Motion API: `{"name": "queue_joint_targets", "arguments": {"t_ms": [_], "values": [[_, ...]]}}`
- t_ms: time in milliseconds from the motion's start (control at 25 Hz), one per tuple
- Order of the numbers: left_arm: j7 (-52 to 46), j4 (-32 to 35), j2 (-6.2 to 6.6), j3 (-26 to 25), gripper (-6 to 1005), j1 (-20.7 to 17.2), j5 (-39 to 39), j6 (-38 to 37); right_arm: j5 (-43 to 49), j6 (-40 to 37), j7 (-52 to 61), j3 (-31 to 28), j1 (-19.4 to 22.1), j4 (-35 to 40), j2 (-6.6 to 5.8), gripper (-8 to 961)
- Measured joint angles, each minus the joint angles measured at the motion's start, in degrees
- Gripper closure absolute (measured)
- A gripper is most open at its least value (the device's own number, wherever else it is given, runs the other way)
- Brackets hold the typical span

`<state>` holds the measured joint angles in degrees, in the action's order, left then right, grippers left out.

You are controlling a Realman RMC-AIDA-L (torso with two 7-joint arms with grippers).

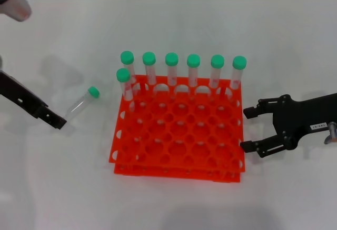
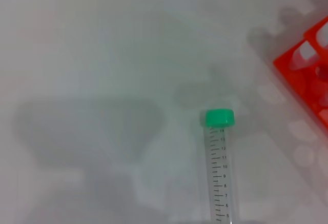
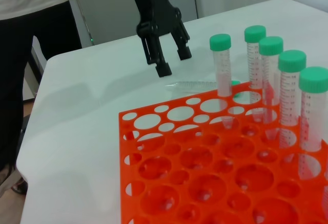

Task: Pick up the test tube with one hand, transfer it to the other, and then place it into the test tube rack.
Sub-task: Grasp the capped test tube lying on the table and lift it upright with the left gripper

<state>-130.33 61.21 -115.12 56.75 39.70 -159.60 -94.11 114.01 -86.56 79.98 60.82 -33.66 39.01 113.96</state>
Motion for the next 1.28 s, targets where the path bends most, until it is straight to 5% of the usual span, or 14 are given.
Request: {"name": "queue_joint_targets", "arguments": {"t_ms": [1280], "values": [[-1.38, -3.49, -0.96, 1.52, 156, -0.22, -0.64, 2.78, 0.06, -2.39, 0.00, -0.43, 0.06, 1.74, -0.94, 83]]}}
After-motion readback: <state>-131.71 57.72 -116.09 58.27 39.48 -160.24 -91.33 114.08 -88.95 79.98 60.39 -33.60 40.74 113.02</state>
